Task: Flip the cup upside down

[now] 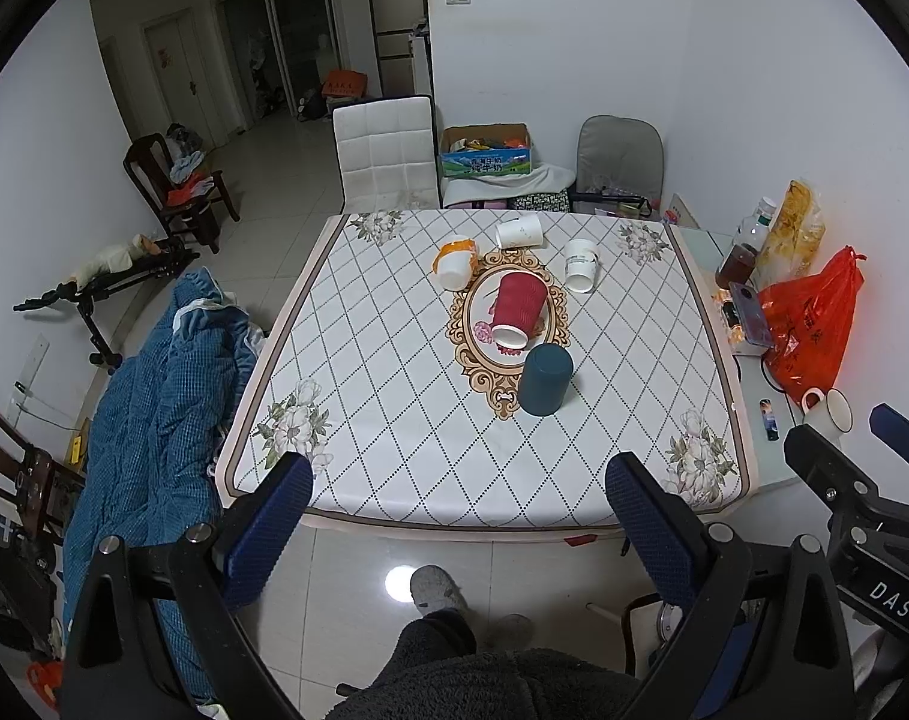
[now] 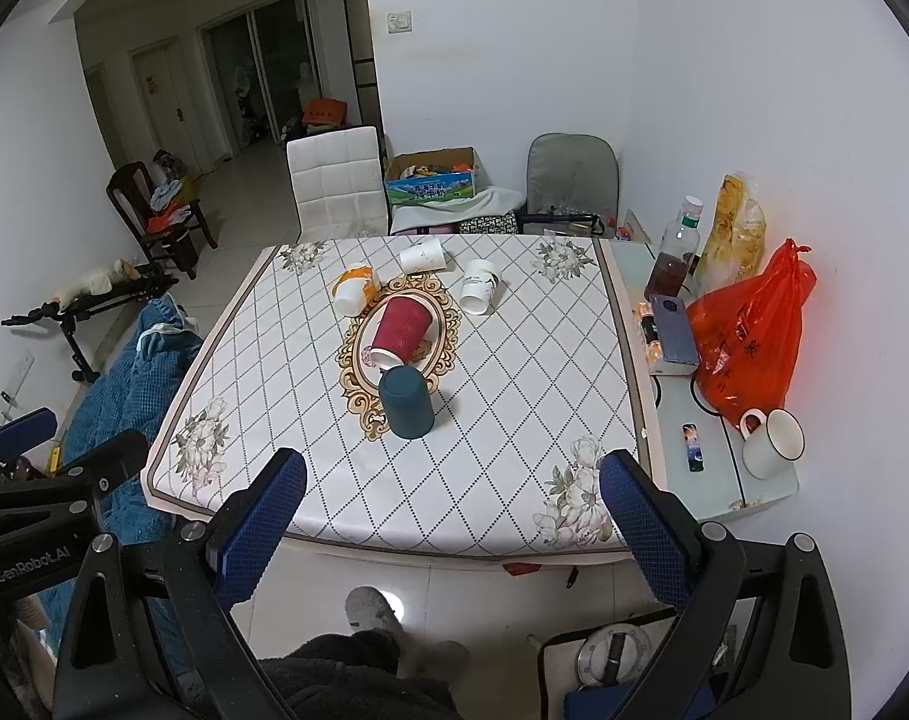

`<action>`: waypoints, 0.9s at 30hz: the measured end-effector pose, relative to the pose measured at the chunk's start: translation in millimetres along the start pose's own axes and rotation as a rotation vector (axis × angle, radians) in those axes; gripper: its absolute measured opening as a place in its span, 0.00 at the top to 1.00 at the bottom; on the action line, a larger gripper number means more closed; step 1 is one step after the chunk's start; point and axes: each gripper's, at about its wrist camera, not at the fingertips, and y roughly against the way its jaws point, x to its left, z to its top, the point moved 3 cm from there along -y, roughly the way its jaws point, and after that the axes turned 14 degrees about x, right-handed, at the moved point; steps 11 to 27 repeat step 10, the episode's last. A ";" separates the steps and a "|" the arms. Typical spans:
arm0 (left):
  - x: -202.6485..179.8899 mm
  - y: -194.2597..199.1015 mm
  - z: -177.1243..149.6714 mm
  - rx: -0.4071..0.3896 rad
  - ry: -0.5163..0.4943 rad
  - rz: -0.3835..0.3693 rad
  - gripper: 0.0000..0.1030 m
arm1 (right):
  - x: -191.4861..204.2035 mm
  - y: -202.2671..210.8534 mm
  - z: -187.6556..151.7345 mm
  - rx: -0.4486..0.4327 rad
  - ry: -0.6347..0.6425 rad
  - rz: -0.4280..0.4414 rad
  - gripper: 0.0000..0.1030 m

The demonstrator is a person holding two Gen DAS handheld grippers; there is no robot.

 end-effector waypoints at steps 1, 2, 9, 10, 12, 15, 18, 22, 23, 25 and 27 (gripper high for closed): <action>-0.1 -0.2 -0.1 0.000 0.000 0.001 0.03 | 0.3 -0.2 -0.4 0.000 0.000 0.000 0.03; -0.3 -0.8 -0.5 -0.001 -0.001 0.002 0.03 | -0.1 0.1 0.5 0.000 -0.002 0.001 0.03; 2.8 0.7 -1.9 -0.006 -0.010 -0.001 0.03 | -0.1 -0.5 0.3 -0.001 -0.003 -0.002 0.03; 4.1 2.8 -3.3 -0.008 -0.013 -0.002 0.03 | -0.2 -0.5 0.4 -0.001 -0.003 -0.002 0.03; 4.1 2.8 -3.3 -0.008 -0.013 -0.002 0.03 | -0.2 -0.5 0.4 -0.001 -0.003 -0.002 0.03; 4.1 2.8 -3.3 -0.008 -0.013 -0.002 0.03 | -0.2 -0.5 0.4 -0.001 -0.003 -0.002 0.03; 4.1 2.8 -3.3 -0.008 -0.013 -0.002 0.03 | -0.2 -0.5 0.4 -0.001 -0.003 -0.002 0.03; 4.1 2.8 -3.3 -0.008 -0.013 -0.002 0.03 | -0.2 -0.5 0.4 -0.001 -0.003 -0.002 0.03; 4.1 2.8 -3.3 -0.008 -0.013 -0.002 0.03 | -0.2 -0.5 0.4 -0.001 -0.003 -0.002 0.03; 4.1 2.8 -3.3 -0.008 -0.013 -0.002 0.03 | -0.2 -0.5 0.4 -0.001 -0.003 -0.002 0.03; 4.1 2.8 -3.3 -0.008 -0.013 -0.002 0.03 | -0.2 -0.5 0.4 -0.001 -0.003 -0.002 0.03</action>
